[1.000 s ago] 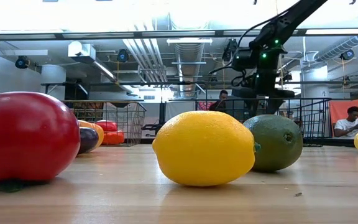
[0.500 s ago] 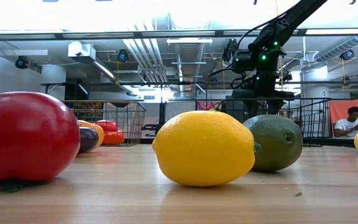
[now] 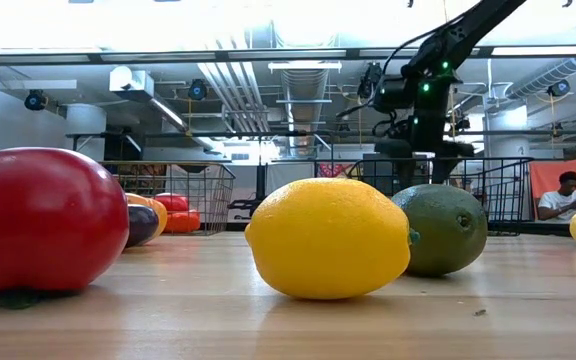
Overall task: Sort produce into baskets
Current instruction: Put the lime into the black wire basket
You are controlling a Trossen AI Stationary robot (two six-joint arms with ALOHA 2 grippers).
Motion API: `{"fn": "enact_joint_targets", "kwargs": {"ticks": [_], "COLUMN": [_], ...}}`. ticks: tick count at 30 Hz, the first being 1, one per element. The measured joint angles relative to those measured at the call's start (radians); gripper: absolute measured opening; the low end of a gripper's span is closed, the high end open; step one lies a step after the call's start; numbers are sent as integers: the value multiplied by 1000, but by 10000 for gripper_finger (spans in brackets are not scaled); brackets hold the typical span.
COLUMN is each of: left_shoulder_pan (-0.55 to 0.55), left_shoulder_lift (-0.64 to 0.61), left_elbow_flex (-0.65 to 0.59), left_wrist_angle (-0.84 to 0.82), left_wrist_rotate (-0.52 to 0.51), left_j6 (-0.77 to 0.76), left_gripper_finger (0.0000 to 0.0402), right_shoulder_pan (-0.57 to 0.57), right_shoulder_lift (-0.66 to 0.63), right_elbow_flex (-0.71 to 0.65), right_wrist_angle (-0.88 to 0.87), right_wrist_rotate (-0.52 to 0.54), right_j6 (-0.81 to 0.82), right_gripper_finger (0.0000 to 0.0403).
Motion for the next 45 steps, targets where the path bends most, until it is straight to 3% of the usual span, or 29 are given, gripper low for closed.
{"fn": "enact_joint_targets", "kwargs": {"ticks": [11,15,20,26,31,37,45], "left_shoulder_pan": [0,0,0,0,0,-1,-8], "left_shoulder_lift": [0,0,0,0,0,-20,-74], "left_elbow_flex": [0,0,0,0,0,0,0], "left_wrist_angle": [-61,-75,-88,-115,-131,-250,-381], "left_wrist_rotate": [0,0,0,0,0,1,1], "left_j6": [-51,-78,-95,-125,-138,-164,-214], "left_gripper_finger": [0,0,0,0,0,0,0], "right_shoulder_pan": [85,206,450,763,945,1072,1142], "right_shoulder_lift": [-247,-358,-422,-371,-276,-160,-41], "right_elbow_flex": [100,97,91,106,128,132,132], "right_wrist_angle": [-65,-65,-65,-56,-63,-71,-56], "right_wrist_rotate": [7,8,8,8,8,-17,-87], "right_j6": [5,74,187,375,512,699,867], "right_gripper_finger": [307,301,294,285,278,278,278]}}
